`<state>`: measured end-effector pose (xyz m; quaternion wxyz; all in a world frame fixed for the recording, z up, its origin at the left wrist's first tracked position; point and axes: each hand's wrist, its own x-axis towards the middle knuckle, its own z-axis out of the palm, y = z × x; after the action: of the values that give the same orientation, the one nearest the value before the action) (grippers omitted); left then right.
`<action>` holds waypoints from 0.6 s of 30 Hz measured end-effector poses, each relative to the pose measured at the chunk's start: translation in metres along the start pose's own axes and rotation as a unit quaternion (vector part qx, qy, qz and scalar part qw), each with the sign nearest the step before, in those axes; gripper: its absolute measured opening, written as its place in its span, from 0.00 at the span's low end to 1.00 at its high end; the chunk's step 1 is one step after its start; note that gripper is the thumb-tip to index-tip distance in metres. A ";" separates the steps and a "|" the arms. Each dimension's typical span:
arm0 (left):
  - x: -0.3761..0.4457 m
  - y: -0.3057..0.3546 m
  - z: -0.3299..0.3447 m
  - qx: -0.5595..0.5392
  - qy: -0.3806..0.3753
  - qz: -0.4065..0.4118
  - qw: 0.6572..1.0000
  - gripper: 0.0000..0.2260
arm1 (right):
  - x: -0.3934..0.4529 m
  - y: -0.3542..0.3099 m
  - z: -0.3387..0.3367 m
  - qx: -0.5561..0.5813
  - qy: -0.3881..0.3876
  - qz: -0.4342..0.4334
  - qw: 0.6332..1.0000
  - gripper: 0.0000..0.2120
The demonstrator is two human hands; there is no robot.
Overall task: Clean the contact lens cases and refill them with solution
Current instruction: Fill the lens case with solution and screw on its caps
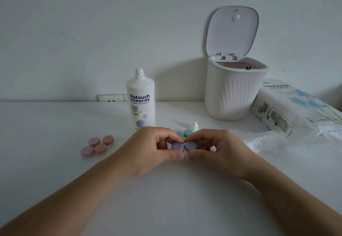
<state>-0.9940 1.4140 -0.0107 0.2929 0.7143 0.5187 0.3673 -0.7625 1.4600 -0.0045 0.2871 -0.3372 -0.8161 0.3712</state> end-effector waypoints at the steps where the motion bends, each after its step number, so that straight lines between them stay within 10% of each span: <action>1: 0.000 -0.001 0.000 0.001 0.002 -0.001 1.000 0.11 | 0.000 0.001 0.000 -0.009 0.005 0.001 1.000 0.11; 18: 0.009 -0.022 0.011 0.128 0.030 0.025 0.991 0.11 | 0.007 0.010 0.011 -0.167 0.047 -0.009 0.985 0.06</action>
<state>-0.9952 1.4286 -0.0327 0.1741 0.7472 0.5517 0.3271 -0.7714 1.4660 -0.0168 0.2682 -0.3900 -0.8552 0.2111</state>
